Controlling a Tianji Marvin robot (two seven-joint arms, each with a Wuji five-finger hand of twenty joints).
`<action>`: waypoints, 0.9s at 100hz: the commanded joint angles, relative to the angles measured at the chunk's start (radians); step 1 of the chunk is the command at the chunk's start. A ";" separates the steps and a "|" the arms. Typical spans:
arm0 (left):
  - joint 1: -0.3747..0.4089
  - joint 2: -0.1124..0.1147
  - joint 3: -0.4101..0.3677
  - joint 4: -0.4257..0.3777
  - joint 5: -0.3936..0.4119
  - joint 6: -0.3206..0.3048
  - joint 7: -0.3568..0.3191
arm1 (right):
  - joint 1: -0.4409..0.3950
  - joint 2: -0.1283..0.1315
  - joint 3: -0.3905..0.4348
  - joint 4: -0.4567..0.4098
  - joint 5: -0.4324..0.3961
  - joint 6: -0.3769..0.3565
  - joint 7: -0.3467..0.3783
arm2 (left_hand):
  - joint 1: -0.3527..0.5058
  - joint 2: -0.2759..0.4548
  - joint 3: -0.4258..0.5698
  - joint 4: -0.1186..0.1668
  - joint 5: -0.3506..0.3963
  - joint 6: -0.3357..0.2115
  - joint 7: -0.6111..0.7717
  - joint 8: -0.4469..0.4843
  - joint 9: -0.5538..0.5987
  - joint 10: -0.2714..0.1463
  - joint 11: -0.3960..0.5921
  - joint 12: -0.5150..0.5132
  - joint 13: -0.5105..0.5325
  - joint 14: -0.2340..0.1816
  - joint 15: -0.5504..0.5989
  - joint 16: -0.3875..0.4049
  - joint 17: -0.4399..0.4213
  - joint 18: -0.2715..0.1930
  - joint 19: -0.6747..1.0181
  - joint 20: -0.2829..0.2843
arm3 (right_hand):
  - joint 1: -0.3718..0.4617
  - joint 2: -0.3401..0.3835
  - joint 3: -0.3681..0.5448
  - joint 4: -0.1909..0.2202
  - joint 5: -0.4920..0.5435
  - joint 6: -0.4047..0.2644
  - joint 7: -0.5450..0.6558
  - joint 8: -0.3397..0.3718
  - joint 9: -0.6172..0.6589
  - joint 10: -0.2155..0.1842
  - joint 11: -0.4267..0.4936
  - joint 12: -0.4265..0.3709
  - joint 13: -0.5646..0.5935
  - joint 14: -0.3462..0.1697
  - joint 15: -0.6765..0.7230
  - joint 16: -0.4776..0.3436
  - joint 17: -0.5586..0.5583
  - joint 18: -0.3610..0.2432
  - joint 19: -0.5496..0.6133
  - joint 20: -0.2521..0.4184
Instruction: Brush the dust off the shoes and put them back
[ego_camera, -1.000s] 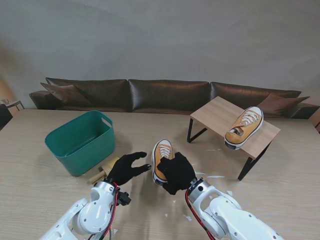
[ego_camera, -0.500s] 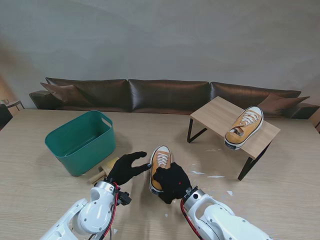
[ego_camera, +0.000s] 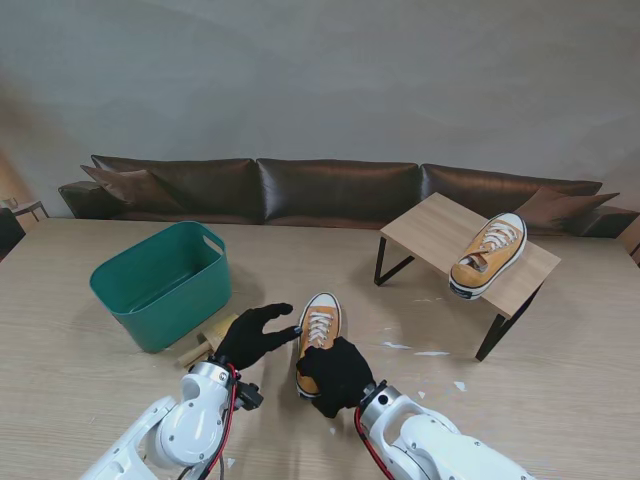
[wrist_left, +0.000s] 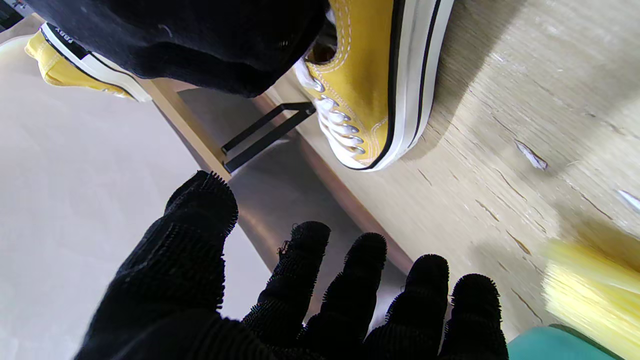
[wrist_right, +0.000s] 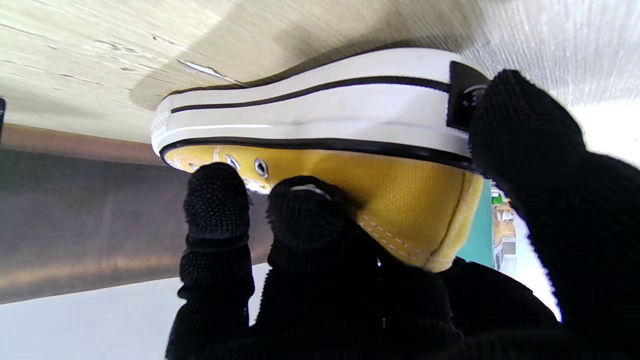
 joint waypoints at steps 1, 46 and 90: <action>-0.002 -0.008 0.001 -0.001 -0.007 0.004 -0.016 | -0.007 0.004 0.009 -0.004 -0.013 -0.017 0.009 | 0.010 0.047 -0.028 0.032 0.009 0.004 0.001 0.004 0.017 0.005 0.006 0.006 0.012 0.017 -0.003 -0.001 -0.008 -0.003 -0.007 0.012 | 0.036 -0.012 0.085 -0.009 -0.040 -0.007 -0.029 -0.064 -0.052 0.040 -0.056 -0.067 0.017 -0.011 -0.020 -0.014 -0.040 -0.016 0.040 -0.017; -0.009 -0.005 0.005 0.001 -0.023 0.017 -0.040 | -0.037 0.012 0.085 -0.029 -0.024 -0.101 -0.003 | 0.017 0.053 -0.048 0.035 0.004 0.004 -0.001 0.003 0.013 0.004 0.005 0.005 0.009 0.017 -0.004 -0.001 -0.010 -0.005 -0.008 0.013 | -0.162 -0.038 0.095 0.164 -0.083 0.075 -0.333 -0.106 -0.086 0.088 -0.174 -0.241 -0.020 0.028 -0.151 -0.046 -0.078 0.003 -0.009 -0.021; -0.022 -0.005 0.011 0.014 -0.034 0.010 -0.048 | -0.153 0.009 0.278 -0.186 0.009 -0.188 0.083 | 0.022 0.057 -0.059 0.037 0.008 0.004 0.000 0.003 0.016 0.004 0.006 0.006 0.012 0.019 -0.003 -0.001 -0.010 -0.004 -0.007 0.013 | -0.234 0.071 0.006 0.174 -0.119 0.074 -0.437 -0.158 -0.094 0.106 -0.232 -0.269 -0.054 0.079 -0.214 -0.052 -0.108 0.035 -0.038 -0.007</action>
